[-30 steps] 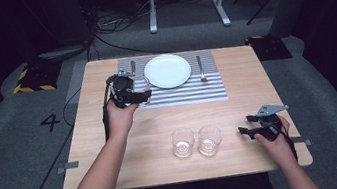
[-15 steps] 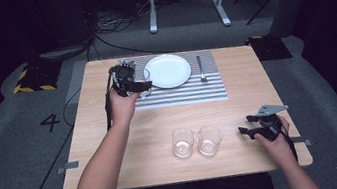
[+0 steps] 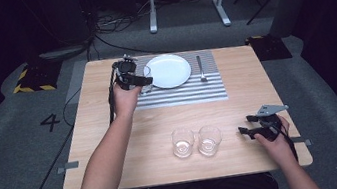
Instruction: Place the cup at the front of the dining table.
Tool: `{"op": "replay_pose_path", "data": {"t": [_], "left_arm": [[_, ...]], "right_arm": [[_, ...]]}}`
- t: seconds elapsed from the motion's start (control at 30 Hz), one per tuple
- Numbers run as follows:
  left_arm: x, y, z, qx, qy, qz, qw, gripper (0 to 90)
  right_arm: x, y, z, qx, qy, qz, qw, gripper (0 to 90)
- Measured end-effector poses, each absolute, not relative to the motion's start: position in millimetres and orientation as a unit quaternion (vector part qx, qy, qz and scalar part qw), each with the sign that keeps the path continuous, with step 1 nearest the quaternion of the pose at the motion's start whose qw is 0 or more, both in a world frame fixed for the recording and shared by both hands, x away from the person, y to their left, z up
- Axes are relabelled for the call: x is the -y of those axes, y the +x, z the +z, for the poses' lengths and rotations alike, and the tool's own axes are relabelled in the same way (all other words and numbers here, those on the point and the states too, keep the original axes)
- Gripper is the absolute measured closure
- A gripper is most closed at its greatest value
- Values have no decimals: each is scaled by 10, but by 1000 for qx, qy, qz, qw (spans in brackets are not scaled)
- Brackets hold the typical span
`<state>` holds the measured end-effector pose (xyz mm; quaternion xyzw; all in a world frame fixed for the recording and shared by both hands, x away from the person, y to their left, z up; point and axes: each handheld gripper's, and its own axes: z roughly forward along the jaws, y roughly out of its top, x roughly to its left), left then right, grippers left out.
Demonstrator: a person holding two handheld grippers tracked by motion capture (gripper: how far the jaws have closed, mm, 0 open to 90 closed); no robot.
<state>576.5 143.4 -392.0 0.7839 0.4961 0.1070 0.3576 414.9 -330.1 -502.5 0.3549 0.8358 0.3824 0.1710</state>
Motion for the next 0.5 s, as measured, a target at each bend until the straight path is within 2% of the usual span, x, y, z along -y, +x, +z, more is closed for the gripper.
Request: {"op": "replay_pose_path", "data": {"t": [0.23, 0.47, 0.5], "left_arm": [[-1392, 5827, -4019, -504, 790, 125, 326, 202], [-1379, 5964, -4198, -523, 782, 98, 324, 202], [-1362, 5980, -4227, -537, 769, 94, 334, 202]], "right_arm": [[3301, 4149, -5025, -836, 355, 382, 172, 343], [3296, 4142, -5024, -836, 356, 382, 169, 343], [3297, 4142, -5022, -836, 355, 382, 169, 343]]}}
